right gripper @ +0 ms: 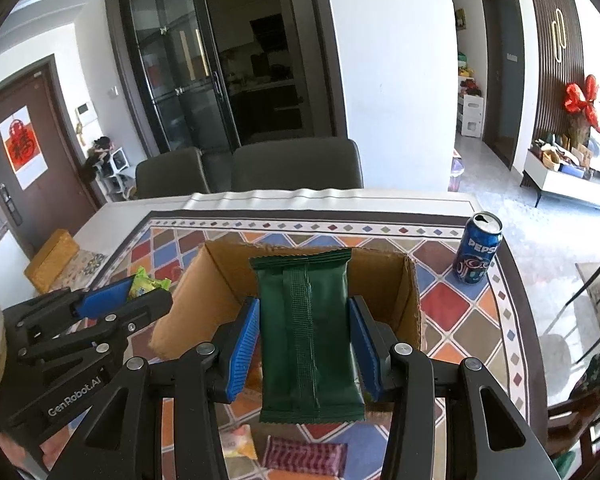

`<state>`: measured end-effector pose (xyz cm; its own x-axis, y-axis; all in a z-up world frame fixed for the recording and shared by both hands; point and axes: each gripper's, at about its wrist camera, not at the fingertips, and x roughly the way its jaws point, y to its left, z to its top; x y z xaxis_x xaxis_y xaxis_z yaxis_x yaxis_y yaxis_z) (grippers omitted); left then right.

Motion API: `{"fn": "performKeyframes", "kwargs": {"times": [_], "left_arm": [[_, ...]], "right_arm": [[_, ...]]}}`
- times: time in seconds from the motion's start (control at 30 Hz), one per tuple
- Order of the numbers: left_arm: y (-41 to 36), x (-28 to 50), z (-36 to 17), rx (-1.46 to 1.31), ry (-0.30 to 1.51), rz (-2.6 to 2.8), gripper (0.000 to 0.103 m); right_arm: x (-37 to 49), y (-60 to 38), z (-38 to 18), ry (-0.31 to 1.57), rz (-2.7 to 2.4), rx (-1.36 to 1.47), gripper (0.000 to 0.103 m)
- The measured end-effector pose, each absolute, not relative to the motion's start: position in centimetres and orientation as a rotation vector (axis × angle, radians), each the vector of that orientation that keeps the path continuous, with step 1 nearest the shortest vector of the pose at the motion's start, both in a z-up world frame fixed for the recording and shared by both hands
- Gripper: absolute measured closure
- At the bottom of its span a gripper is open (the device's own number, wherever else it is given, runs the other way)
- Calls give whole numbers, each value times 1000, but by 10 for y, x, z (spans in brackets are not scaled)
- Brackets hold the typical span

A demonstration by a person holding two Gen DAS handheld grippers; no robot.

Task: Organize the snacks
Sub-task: 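Open both grippers to drop the green bar and small pack into the box, then move both grippers back to the remaining snacks in front of the box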

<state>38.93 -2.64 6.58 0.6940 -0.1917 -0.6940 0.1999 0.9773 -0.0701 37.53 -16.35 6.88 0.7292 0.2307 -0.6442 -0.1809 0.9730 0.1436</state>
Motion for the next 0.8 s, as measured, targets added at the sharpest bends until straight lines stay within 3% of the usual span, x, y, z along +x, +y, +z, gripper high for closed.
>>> {"fn": "performKeyframes", "kwargs": {"times": [0.1,0.2,0.27,0.37,0.8], "left_arm": [[-27,397,62,18,775,-207,66],[-28,399,61,35,770,-174,47],[-27,397,62,49,761,-162,46],[-26,390,64,60,751,-157,40],[-16,343,82,75,683,-167,34]], "right_arm": [[383,-162,64,734,219,66,57],[389,-162,63,733,205,65,52],[390,-163,61,737,183,57,44],[385,-166,59,739,168,53,44],[342,-162,64,729,197,76,44]]}}
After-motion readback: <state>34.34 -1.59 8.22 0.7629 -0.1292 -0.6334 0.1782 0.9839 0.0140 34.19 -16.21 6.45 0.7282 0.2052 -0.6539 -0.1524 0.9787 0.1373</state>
